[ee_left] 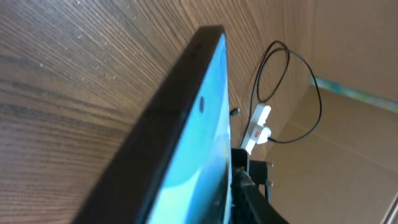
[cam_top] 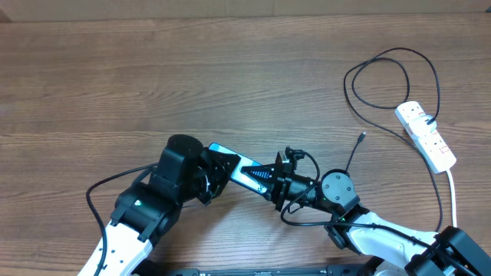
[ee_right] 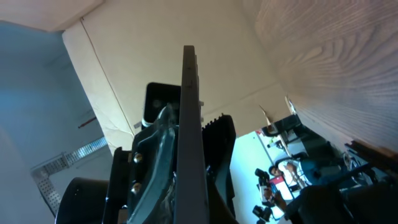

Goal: Plug charger to phone and switch on socket
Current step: 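Bring the left gripper to the phone's top end and grasp it, then release the right gripper and move it toward the power strip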

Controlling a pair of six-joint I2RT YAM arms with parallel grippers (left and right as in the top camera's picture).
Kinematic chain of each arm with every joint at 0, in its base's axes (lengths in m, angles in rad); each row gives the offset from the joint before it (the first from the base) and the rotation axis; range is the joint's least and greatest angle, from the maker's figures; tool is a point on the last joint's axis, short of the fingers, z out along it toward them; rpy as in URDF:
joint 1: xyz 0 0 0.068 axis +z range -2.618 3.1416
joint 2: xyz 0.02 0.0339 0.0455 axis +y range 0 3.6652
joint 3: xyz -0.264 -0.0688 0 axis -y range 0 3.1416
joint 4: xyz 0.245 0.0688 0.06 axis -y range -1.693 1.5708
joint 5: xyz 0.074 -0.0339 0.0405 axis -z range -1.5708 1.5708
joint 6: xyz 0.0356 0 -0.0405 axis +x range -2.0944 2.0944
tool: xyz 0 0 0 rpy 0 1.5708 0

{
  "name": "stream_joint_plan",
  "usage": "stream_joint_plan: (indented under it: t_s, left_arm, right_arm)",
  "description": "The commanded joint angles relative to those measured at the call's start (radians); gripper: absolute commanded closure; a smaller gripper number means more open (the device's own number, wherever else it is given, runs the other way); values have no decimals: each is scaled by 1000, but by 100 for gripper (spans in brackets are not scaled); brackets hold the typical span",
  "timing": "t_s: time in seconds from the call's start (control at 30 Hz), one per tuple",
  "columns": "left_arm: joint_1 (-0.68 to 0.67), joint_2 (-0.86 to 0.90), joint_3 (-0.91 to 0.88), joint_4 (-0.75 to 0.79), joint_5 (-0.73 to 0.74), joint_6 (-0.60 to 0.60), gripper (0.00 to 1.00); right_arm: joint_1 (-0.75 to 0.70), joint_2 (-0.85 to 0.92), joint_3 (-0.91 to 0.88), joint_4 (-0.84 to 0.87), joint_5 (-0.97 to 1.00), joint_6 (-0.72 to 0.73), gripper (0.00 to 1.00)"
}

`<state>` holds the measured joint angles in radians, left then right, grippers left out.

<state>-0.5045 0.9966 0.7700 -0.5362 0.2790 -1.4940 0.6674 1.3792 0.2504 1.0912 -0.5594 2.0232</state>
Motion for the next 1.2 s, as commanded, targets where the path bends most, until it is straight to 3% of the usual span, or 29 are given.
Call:
stream_joint_plan:
  t_s: [0.0,0.17,0.43,0.8,0.97,1.03,1.1,1.17]
  left_arm:
    - [-8,14,-4,46,3,-3,78]
    - [-7,16,-4,54,2,-3,96]
    - [-6,16,-4,68,3,-37,95]
    - [-2,23,-4,70,-33,10,96]
    - [51,60,-5,67,-35,200,96]
    - [87,91,-5,64,9,274,96]
    - [127,127,-4,65,85,346,96]
    - [161,162,-4,66,163,428,96]
  right_arm:
    - [7,-10,27,-10,-25,91,96]
    - [7,-10,27,-34,-10,91,96]
    - [7,-10,27,-53,-7,90,95]
    - [6,-10,27,-54,-9,90,51]
    - [6,-10,27,-110,-10,13,34]
    - [5,-10,27,-173,15,-89,25]
    - [5,-10,27,-264,80,-291,17]
    - [5,-10,27,-384,186,-522,0]
